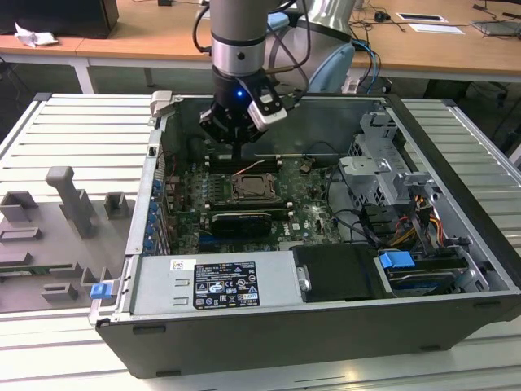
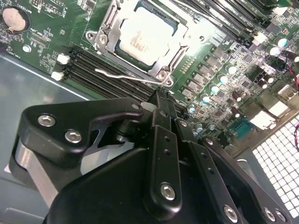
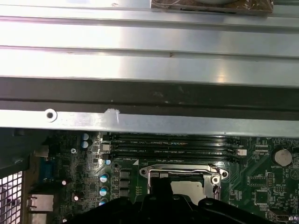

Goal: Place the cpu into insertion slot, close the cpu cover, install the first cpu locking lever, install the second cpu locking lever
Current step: 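Install the first cpu locking lever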

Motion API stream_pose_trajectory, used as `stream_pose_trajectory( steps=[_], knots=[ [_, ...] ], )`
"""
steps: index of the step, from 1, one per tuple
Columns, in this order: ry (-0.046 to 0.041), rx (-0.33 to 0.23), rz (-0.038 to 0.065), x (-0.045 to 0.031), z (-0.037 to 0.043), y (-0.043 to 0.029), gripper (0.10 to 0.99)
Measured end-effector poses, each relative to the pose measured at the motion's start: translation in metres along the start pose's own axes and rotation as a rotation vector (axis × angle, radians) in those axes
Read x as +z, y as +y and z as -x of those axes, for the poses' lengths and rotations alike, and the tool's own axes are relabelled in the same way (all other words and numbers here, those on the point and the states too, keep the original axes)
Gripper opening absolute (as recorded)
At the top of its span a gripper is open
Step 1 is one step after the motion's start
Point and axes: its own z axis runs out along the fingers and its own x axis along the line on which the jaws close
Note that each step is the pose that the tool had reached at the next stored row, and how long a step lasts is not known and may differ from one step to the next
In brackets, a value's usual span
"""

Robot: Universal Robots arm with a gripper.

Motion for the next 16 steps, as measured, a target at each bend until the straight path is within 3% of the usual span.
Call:
stream_pose_trajectory(
  steps=[5, 6, 7, 9, 16],
  knots=[
    [-0.0002, 0.000, 0.000, 0.0045, 0.0138, -0.0007, 0.106],
    [-0.0006, 0.000, 0.007, 0.0050, 0.0138, -0.0008, 0.106],
    [-0.0015, 0.000, 0.029, 0.0052, 0.0138, -0.0007, 0.106],
    [-0.0024, 0.000, 0.049, 0.0057, 0.0139, -0.0008, 0.106],
    [-0.0024, 0.000, 0.051, 0.0175, 0.0143, -0.0013, 0.106]
  ],
)
